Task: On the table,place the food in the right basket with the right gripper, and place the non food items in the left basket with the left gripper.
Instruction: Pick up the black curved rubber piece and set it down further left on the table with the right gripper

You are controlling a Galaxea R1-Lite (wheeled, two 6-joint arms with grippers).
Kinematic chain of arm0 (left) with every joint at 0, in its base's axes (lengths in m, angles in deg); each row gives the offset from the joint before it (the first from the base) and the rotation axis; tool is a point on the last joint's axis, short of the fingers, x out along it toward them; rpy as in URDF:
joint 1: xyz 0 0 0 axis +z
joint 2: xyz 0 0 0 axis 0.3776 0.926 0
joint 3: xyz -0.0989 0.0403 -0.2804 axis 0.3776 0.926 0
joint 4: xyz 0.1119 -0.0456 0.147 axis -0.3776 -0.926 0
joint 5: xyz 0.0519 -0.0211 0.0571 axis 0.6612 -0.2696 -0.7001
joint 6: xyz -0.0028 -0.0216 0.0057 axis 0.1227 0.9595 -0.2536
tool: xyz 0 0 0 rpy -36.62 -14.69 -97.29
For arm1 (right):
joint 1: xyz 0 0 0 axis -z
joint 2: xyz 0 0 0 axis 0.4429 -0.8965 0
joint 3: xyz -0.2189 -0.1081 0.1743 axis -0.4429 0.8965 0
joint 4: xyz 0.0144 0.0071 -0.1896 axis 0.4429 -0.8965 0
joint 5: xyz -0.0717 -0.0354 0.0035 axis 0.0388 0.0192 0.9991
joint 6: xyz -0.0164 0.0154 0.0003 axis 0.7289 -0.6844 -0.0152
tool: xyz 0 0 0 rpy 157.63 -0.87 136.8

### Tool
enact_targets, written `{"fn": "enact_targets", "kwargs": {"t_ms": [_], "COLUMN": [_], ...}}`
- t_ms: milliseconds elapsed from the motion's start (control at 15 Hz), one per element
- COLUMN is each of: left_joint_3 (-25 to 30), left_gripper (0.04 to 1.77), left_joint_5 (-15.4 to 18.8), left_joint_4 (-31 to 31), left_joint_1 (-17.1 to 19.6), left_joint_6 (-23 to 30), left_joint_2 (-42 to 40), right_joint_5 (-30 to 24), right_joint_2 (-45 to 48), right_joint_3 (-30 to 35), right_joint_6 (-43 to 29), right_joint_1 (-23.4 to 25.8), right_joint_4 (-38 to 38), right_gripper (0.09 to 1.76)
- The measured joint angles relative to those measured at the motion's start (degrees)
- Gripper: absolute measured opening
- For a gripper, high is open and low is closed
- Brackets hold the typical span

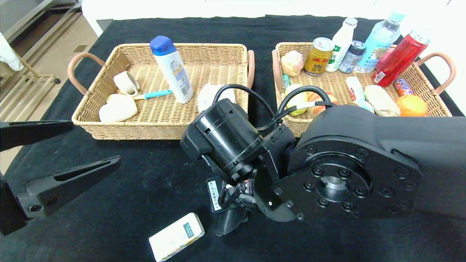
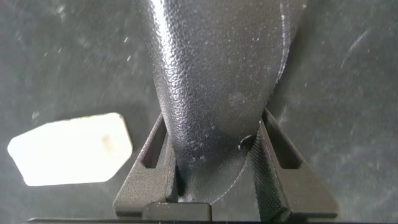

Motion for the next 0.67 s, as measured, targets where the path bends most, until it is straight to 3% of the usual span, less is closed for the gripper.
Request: {"fn": "enact_targets", "kwargs": {"t_ms": [333,667], "left_joint_3": [0.17,0.33], "left_gripper": [1.72,1.72], "left_joint_5": [0.13,0.13], "left_joint_4": [0.02,0.05], "left_joint_1": [0.00,0.00], "left_joint_6": [-0.01,0.00], "left_joint_2": [0.07,0.27], "right_joint_5": [0.44,1.44], "right_joint_2": [-1.04,-1.23], "right_joint_3": [-0.62,-0.55], "right_joint_6": [0.11,0.10], "right_joint_1": [0.44,0.40], "right_joint_4": [0.11,0.11], "right_gripper": [0.73,1.15]}}
